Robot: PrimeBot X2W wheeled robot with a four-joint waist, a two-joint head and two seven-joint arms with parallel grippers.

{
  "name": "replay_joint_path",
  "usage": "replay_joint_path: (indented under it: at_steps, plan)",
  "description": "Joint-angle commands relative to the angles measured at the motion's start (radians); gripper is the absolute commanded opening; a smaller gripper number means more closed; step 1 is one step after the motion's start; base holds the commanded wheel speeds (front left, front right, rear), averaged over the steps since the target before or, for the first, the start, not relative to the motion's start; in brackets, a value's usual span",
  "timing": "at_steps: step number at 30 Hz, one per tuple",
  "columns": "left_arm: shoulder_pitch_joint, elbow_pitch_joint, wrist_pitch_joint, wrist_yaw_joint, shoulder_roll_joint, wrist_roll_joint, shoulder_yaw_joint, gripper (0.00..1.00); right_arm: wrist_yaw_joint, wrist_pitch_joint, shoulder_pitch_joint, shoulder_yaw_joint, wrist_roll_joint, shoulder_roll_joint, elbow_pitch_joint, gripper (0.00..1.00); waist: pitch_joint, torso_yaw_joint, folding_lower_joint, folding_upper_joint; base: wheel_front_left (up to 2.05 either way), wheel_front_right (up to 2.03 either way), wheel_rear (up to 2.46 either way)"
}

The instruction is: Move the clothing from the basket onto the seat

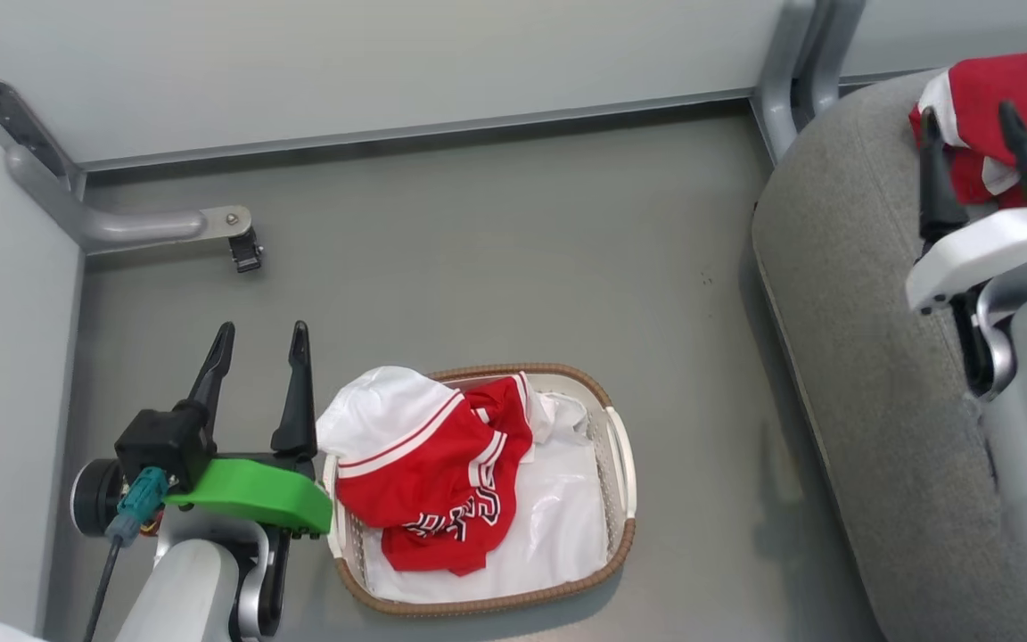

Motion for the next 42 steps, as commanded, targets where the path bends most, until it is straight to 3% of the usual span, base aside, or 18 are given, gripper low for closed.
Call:
replay_joint_path:
  at_steps: [1, 7, 13, 24, 42]
  plan:
    - [0.029, 0.0, 0.0, -0.008, -0.011, 0.016, 0.021, 1.0, -0.001, -0.003, 0.057, -0.018, -0.009, 0.031, -0.034, 1.0, -0.036, 0.036, 0.0001, 0.0, 0.0, 0.0, 0.0]
    - [0.098, 0.002, 0.0, -0.027, -0.044, 0.042, 0.096, 1.0, -0.001, -0.003, 0.231, -0.056, -0.036, 0.144, -0.181, 1.0, -0.057, 0.045, 0.0001, 0.0, 0.0, 0.0, 0.0]
    - [0.159, 0.001, 0.0, -0.049, -0.071, 0.071, 0.15, 1.0, -0.001, -0.003, 0.389, -0.068, -0.058, 0.201, -0.303, 1.0, -0.077, 0.041, 0.0001, 0.0, 0.0, 0.0, 0.0]
    - [0.226, 0.009, 0.0, -0.086, -0.108, 0.112, 0.197, 1.0, -0.001, -0.003, 0.584, 0.005, 0.01, 0.206, -0.387, 1.0, -0.111, 0.053, 0.0001, 0.0, 0.0, 0.0, 0.0]
    - [0.24, 0.045, 0.0, -0.12, -0.135, 0.137, 0.227, 1.0, -0.001, -0.003, 0.602, 0.038, 0.034, 0.206, -0.349, 1.0, -0.125, 0.054, 0.0001, 0.0, 0.0, 0.0, 0.0]
